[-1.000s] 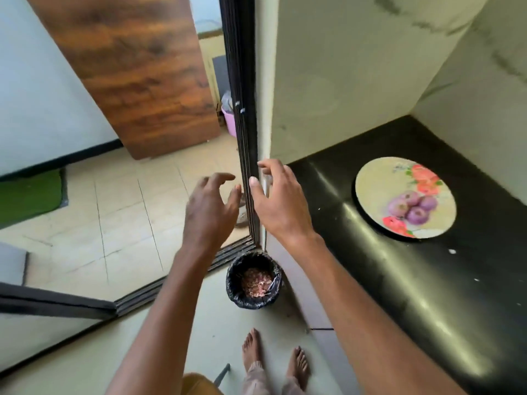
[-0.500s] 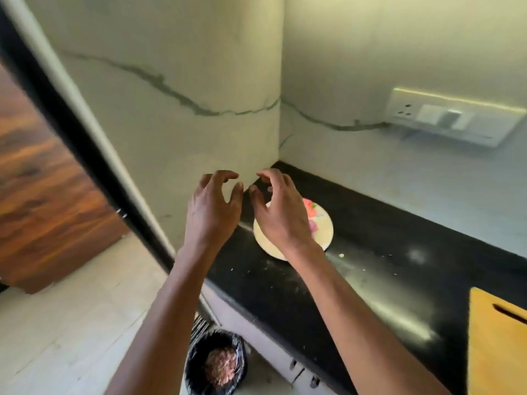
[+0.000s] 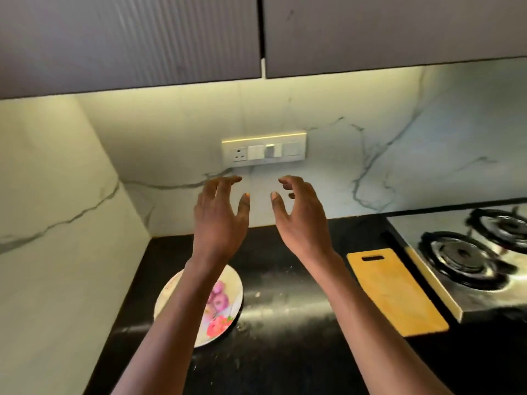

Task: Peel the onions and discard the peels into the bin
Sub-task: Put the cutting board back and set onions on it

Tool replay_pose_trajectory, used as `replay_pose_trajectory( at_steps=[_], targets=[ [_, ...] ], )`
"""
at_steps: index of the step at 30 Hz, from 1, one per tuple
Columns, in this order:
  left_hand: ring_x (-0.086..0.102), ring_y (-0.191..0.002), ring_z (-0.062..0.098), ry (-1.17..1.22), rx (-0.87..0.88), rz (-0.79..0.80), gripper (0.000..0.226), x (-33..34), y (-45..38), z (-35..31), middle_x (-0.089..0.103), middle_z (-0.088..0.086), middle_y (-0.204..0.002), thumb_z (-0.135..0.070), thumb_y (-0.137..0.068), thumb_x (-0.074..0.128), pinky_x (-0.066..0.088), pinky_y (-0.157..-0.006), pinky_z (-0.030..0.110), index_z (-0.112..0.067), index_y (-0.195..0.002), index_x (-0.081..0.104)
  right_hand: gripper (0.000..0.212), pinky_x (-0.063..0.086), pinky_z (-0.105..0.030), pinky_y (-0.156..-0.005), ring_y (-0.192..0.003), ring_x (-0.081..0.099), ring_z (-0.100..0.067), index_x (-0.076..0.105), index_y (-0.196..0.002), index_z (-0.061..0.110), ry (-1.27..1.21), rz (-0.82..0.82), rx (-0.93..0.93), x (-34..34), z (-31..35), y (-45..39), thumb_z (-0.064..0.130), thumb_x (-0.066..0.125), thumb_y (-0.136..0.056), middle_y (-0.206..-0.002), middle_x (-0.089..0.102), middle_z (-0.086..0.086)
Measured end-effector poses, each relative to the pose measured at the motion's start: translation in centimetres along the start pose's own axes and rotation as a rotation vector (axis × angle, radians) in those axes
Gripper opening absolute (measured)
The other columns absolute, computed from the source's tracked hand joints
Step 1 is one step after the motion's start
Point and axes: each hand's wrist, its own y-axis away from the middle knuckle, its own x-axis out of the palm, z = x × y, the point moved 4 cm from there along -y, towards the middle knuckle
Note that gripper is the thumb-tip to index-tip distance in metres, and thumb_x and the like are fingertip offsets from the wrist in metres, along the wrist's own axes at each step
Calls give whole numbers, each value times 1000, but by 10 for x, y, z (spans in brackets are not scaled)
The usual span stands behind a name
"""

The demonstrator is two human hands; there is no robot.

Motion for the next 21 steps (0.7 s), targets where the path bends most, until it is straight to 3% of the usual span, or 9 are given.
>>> replay_pose_trajectory(
  at_steps=[5, 9, 16, 21],
  targets=[
    [34, -145, 31, -4, 193, -114, 52, 5, -25, -41, 36, 10, -156, -39, -99, 55, 31, -116, 49, -20, -146, 46, 37, 49, -42, -106, -128, 57, -20, 51, -137, 20, 137, -126, -62, -35, -3, -16, 35, 56, -103, -140, 57, -3],
    [32, -148, 33, -62, 254, -111, 53, 10, -38, -56, 35, 10, -159, -38, -99, 58, 30, -120, 54, -20, -148, 45, 40, 44, -39, -108, -132, 54, -22, 50, -139, 19, 231, -157, -110, -44, 0, -30, 33, 56, -102, -143, 55, -4],
    [32, -148, 32, -156, 236, -111, 51, 5, -40, -63, 36, 9, -159, -38, -101, 56, 27, -123, 49, -19, -147, 46, 40, 45, -39, -106, -130, 56, -25, 53, -138, 18, 323, -140, -174, -45, 7, -43, 37, 54, -103, -142, 57, -6],
    [57, -120, 33, -175, 425, -382, 30, -46, -49, -92, 59, 13, -129, -25, -98, 62, 46, -100, 44, -13, -126, 60, 27, 50, -33, -91, -107, 67, -24, 64, -122, 14, 306, -375, -406, -74, 58, -64, 30, 59, -101, -119, 69, -6]
  ],
)
